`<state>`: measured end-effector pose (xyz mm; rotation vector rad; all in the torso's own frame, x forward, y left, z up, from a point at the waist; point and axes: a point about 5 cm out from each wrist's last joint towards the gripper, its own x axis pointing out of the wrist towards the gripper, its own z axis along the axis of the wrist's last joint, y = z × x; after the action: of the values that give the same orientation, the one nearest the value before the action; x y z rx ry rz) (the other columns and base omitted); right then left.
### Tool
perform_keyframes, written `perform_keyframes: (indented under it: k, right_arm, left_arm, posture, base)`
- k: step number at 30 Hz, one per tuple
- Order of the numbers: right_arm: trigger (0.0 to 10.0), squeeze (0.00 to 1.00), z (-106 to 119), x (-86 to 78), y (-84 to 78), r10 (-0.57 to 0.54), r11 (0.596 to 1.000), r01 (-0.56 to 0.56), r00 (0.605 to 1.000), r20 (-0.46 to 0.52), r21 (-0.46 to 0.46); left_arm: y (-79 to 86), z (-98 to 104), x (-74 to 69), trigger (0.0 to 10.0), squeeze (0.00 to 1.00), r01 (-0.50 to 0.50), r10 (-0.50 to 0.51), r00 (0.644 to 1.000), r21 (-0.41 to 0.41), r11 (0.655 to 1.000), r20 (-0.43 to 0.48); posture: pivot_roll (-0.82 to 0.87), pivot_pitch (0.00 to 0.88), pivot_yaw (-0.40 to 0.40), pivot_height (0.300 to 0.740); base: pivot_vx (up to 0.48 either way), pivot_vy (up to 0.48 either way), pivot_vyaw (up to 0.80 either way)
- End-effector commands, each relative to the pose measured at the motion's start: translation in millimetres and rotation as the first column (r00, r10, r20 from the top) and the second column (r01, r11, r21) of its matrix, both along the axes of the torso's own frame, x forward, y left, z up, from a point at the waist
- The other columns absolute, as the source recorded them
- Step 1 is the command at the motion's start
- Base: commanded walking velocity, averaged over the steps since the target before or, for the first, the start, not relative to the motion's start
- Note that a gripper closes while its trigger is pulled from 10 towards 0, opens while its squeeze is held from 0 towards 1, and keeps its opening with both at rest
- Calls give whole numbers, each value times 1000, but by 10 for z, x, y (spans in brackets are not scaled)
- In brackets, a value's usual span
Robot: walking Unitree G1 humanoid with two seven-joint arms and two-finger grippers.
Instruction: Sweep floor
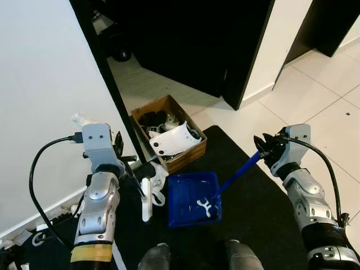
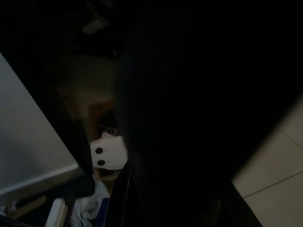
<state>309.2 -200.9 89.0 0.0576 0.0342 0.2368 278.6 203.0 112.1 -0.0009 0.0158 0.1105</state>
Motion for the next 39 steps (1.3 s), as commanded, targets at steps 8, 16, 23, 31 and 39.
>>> perform_keyframes:
  k: [8, 16, 23, 31, 39]
  right_arm:
    - [10000, 0, 189, 24, -56, -31, 998, 26, 997, 75, 61]
    - [10000, 0, 453, 33, -151, -40, 994, 24, 987, 158, 103]
    - [10000, 0, 868, 29, -311, -79, 991, 46, 960, 269, 127]
    - [10000, 0, 1163, 26, -300, -70, 991, 26, 941, 331, 134]
    - [10000, 0, 1516, 58, -263, -89, 988, 25, 898, 430, 153]
  left_arm:
    - [13, 31, -12, 10000, 0, -15, 14, 1000, 52, 999, 20]
    - [38, 42, -12, 10000, 0, -24, 23, 1000, 56, 998, 22]
    - [171, 70, 4, 10000, 0, -60, 59, 998, 70, 996, 17]
    - [298, 93, 44, 10000, 0, -92, 92, 996, 101, 991, 2]
    - [260, 93, 65, 10000, 0, -82, 82, 997, 101, 992, 0]
  posture:
    - [-5, 68, 13, 740]
    - [-5, 73, 17, 740]
    - [-13, 77, 28, 740]
    - [-13, 76, 32, 740]
    - [-13, 75, 29, 740]
  base:
    - [0, 0, 0]
    - [0, 0, 0]
    - [0, 0, 0]
    - [0, 0, 0]
    - [0, 0, 0]
